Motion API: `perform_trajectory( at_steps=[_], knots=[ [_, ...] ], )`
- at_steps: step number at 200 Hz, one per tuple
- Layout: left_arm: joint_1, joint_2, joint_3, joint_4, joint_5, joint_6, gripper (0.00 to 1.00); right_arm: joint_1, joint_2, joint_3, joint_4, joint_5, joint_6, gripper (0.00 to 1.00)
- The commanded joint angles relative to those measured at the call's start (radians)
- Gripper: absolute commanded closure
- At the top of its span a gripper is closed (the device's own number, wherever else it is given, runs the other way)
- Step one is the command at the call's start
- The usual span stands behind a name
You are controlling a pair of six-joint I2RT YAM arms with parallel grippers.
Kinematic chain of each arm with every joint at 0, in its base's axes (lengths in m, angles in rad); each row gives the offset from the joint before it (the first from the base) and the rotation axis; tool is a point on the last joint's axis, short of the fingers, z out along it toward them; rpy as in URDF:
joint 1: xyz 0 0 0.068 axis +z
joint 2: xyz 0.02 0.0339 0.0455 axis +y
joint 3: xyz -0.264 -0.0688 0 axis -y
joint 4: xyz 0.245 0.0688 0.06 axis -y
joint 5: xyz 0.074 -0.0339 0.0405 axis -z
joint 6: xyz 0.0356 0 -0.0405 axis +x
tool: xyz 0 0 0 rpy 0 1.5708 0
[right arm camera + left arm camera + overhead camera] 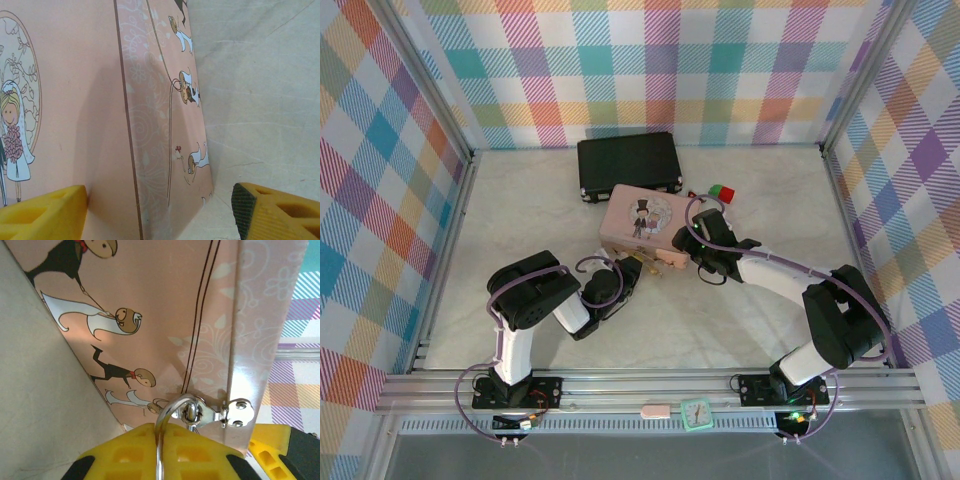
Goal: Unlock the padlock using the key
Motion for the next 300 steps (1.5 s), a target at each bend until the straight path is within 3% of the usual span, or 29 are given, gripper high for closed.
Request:
perform_trajectory(
  at_steps=[1,54,76,196,300],
  knots=[
    [-0.002,-0.006,-0.001,-0.006,-0.024,-0.003,0.93,-0.005,0.025,-0.007,-0.114,0.032,-0.027,0.25],
    [0.000,0.005,0.042,-0.006,-0.005,0.019,0.92,-0.005,0.018,-0.011,-0.113,0.032,-0.029,0.25],
    [0.001,-0.004,0.044,-0.006,0.000,0.031,1.00,-0.004,0.019,-0.011,-0.112,0.033,-0.031,0.25],
    [0.019,-0.083,-0.048,-0.013,-0.093,-0.011,1.00,-0.003,0.030,-0.013,-0.160,0.081,0.008,0.25],
    [0.059,-0.132,-0.097,-0.013,-0.105,0.002,1.00,-0.005,0.039,0.002,-0.163,0.082,0.009,0.25]
  ],
)
